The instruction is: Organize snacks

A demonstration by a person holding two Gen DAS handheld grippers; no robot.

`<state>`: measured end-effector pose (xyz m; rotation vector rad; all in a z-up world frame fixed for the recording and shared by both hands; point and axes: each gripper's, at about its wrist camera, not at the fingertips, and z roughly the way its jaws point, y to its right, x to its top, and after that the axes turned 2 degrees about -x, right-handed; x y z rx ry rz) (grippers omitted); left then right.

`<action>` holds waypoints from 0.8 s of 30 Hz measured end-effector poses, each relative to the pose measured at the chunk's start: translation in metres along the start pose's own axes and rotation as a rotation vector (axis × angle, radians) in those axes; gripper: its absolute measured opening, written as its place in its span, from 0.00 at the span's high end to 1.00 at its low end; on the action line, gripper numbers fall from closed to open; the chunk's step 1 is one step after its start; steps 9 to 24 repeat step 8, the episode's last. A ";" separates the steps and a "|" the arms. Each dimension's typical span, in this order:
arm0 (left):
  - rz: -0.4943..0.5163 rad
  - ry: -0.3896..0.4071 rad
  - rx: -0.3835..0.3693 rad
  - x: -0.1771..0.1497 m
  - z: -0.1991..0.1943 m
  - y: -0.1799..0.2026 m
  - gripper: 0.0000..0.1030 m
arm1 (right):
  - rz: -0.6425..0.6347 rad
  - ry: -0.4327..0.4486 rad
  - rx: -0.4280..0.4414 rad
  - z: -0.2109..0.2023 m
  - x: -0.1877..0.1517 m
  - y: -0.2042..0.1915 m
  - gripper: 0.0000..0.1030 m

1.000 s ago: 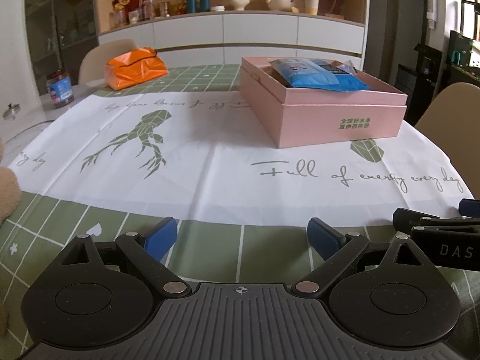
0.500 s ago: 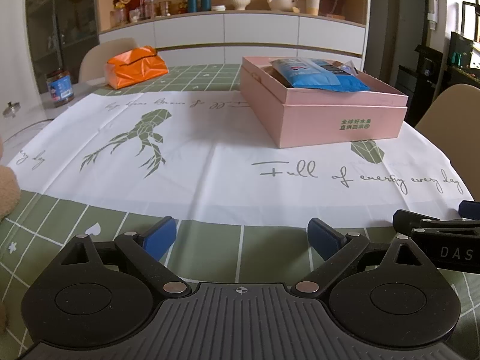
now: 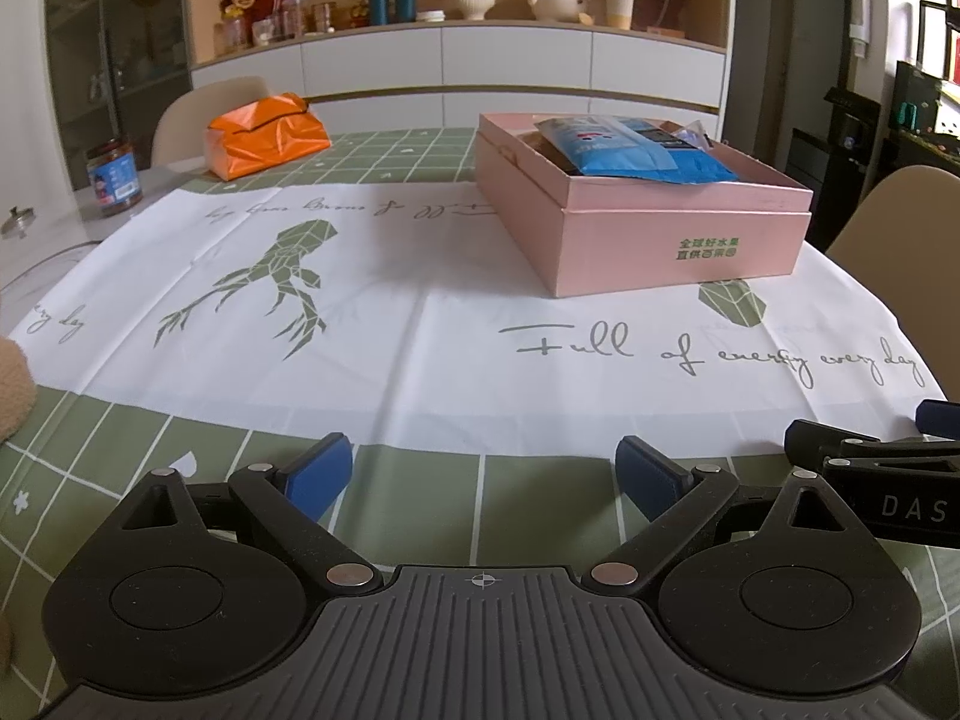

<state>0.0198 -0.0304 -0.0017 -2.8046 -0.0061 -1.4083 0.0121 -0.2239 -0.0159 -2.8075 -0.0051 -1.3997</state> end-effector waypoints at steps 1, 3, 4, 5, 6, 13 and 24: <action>0.000 0.000 0.000 0.000 0.000 0.000 0.05 | 0.000 0.000 0.000 0.000 0.000 0.000 0.00; 0.000 0.000 0.000 0.000 0.000 0.000 0.05 | 0.000 0.000 0.000 0.000 0.000 0.000 0.00; 0.000 0.000 0.000 0.000 0.000 0.000 0.05 | 0.000 0.000 0.000 -0.001 0.001 0.000 0.00; 0.000 0.000 0.000 0.000 0.000 0.000 0.05 | 0.000 0.000 0.000 -0.001 0.002 0.000 0.00; 0.000 0.000 0.000 0.000 0.000 0.000 0.05 | 0.000 0.000 0.000 0.000 0.000 0.000 0.00; 0.000 0.000 0.000 0.000 0.000 0.000 0.05 | 0.000 0.000 0.000 0.000 0.000 0.000 0.00; 0.000 0.000 0.000 0.000 0.000 0.000 0.05 | 0.000 0.000 0.000 0.000 0.000 0.000 0.00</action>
